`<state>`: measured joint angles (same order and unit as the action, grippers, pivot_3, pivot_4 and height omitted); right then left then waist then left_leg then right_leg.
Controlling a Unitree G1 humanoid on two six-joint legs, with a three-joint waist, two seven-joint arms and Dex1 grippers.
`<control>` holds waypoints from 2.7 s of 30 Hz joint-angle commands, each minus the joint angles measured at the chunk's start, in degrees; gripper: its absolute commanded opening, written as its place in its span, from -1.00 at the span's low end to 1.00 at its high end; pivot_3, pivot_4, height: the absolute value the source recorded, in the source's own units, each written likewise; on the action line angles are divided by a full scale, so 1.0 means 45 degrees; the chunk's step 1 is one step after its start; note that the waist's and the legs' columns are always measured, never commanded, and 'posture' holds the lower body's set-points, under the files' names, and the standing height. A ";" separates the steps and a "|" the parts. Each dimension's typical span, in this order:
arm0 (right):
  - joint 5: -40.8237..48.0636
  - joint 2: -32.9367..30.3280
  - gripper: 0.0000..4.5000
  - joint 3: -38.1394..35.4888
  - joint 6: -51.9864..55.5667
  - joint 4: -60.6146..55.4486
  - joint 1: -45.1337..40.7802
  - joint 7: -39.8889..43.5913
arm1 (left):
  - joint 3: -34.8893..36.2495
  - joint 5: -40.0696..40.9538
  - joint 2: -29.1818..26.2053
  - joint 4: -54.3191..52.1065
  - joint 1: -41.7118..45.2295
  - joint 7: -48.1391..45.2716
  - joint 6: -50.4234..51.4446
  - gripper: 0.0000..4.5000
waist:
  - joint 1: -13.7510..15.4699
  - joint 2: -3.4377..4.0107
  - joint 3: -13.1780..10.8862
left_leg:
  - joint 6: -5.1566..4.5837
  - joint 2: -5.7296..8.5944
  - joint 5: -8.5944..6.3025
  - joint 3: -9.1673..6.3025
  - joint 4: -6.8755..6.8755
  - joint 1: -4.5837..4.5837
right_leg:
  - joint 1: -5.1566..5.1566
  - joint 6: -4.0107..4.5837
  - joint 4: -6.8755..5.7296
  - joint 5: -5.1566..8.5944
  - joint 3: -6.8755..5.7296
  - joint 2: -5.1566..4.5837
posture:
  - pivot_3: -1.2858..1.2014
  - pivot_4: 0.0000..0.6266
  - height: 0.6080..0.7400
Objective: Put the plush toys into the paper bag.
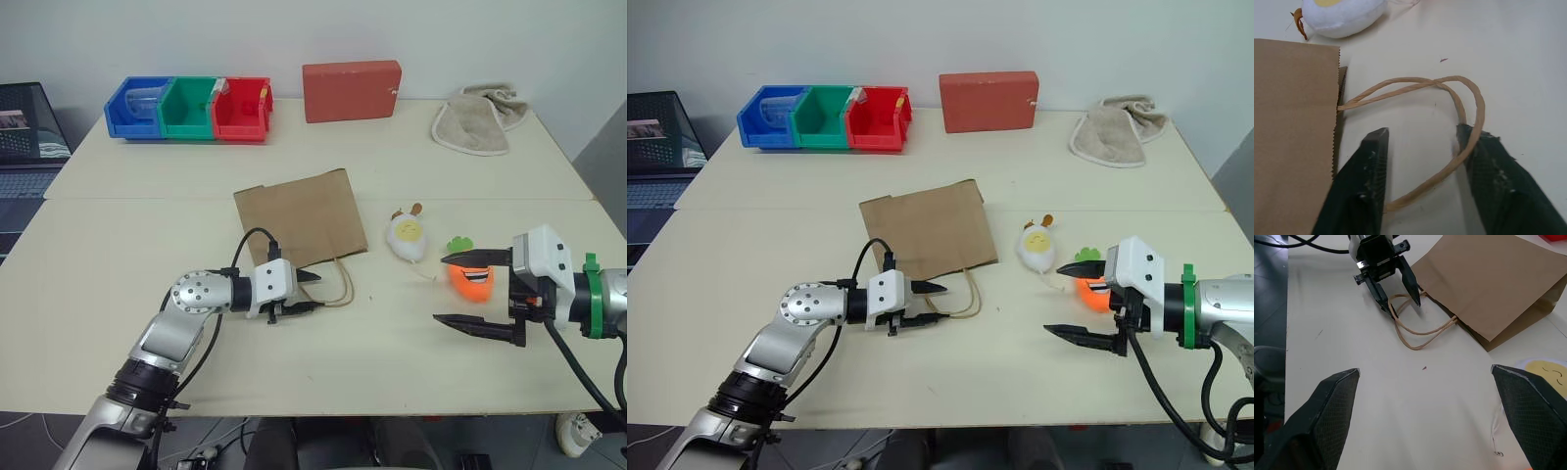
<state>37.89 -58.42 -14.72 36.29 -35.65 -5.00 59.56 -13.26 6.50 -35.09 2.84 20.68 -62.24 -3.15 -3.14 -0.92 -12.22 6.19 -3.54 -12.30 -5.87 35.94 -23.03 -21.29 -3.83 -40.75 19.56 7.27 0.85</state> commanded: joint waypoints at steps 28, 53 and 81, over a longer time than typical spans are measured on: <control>-0.4375 0.6603 -0.98 0.6537 -0.1562 0.3215 -0.3936 -0.4955 | 0.2755 0.6062 -0.0632 -0.2733 0.3943 -0.0578 0.9443 -1.00 | -0.0189 -0.0058 0.0000 | 0.0002 -0.0020 0.0004 -0.0063 0.0002 -0.0013 | -0.0017 0.0000 -0.0030 0.0002 -0.0046 0.0030 | 0.03 -0.52 1.00; -0.8643 1.2362 -0.98 0.7496 -0.5243 1.1171 -0.5500 -0.8153 | 0.5021 0.8717 -0.0848 -0.2159 0.6699 0.1801 1.2350 -1.00 | -0.0075 -0.0059 0.0000 | 0.0011 -0.0006 0.0001 -0.0107 -0.0025 -0.0055 | -0.0044 0.0009 -0.0034 -0.0002 -0.0098 0.0009 | 0.03 -0.52 1.00; -0.7161 1.1895 -0.98 0.6977 -0.2128 0.6914 -0.5934 -0.6022 | 0.3436 0.5734 -0.1042 -0.2311 0.6075 0.0450 0.8071 -1.00 | -0.0113 -0.0057 -0.0001 | 0.0015 -0.0007 0.0003 -0.0115 -0.0034 -0.0117 | -0.0110 0.0010 -0.0042 -0.0003 -0.0107 0.0010 | 0.03 -0.52 1.00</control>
<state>4.09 -4.11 16.63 24.45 0.70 -30.96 30.42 1.79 31.52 -39.37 -4.84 47.67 -59.69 33.43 -3.65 -1.18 -12.22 6.25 -3.57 -12.29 -6.40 35.80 -23.58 -21.79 -3.78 -40.93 19.55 6.78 0.89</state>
